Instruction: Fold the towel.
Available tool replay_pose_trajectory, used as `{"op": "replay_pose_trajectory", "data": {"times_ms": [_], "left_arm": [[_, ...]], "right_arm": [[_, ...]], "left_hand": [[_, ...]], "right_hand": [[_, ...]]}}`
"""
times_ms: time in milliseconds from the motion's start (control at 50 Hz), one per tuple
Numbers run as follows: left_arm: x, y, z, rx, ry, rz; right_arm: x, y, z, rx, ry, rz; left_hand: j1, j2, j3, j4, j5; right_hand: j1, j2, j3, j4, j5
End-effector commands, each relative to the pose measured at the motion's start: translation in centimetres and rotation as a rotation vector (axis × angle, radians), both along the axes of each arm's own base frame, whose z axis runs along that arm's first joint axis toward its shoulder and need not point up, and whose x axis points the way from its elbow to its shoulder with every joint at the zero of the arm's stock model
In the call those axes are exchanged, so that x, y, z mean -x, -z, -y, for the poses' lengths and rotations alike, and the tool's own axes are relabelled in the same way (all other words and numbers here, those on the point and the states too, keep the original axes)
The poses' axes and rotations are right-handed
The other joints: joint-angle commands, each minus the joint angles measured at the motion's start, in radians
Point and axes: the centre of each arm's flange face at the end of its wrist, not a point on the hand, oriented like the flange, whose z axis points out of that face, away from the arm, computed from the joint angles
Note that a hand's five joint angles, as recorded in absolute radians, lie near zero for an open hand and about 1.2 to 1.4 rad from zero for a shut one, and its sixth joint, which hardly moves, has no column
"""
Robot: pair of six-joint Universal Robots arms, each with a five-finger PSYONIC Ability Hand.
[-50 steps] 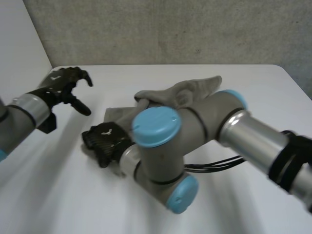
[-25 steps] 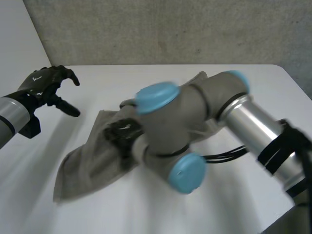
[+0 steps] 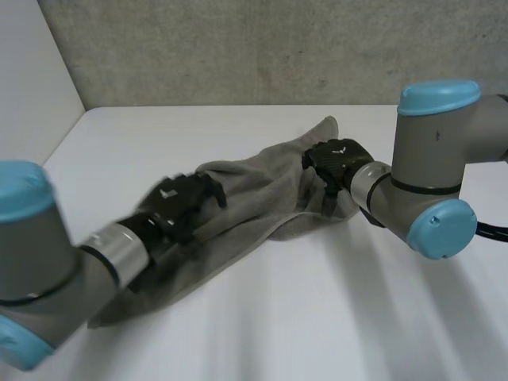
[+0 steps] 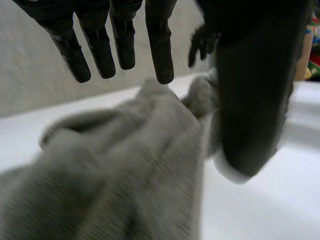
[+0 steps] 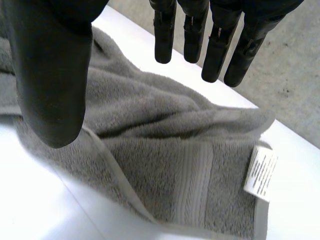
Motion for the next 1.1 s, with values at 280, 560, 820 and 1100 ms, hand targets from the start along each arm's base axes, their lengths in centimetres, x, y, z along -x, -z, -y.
{"op": "replay_pose_trajectory", "data": {"times_ms": [280, 560, 820, 1100], "left_arm": [[6.0, 5.5, 0.9, -0.018, -0.016, 0.102], [5.7, 7.8, 2.5, -0.037, -0.074, 0.142], [4.4, 7.7, 4.2, -0.038, -0.126, 0.142], [3.9, 7.9, 4.5, -0.042, -0.139, 0.155]], "right_arm": [[1.5, 3.1, -0.3, -0.042, 0.021, -0.021], [1.9, 3.2, 0.0, -0.039, 0.032, -0.018], [2.0, 3.3, 0.0, -0.044, 0.032, -0.020], [1.9, 3.4, -0.1, -0.046, 0.031, -0.022]], "left_hand": [[-0.020, -0.021, -0.022, -0.025, 0.009], [-0.020, -0.021, -0.022, -0.025, 0.009], [-0.020, -0.021, -0.022, -0.025, 0.009], [-0.023, -0.024, -0.025, -0.028, 0.006]], "right_hand": [[-0.040, -0.028, -0.013, -0.004, 0.006], [-0.045, -0.034, -0.019, -0.010, 0.000], [-0.051, -0.040, -0.025, -0.016, -0.006], [-0.051, -0.040, -0.025, -0.016, -0.006]]}}
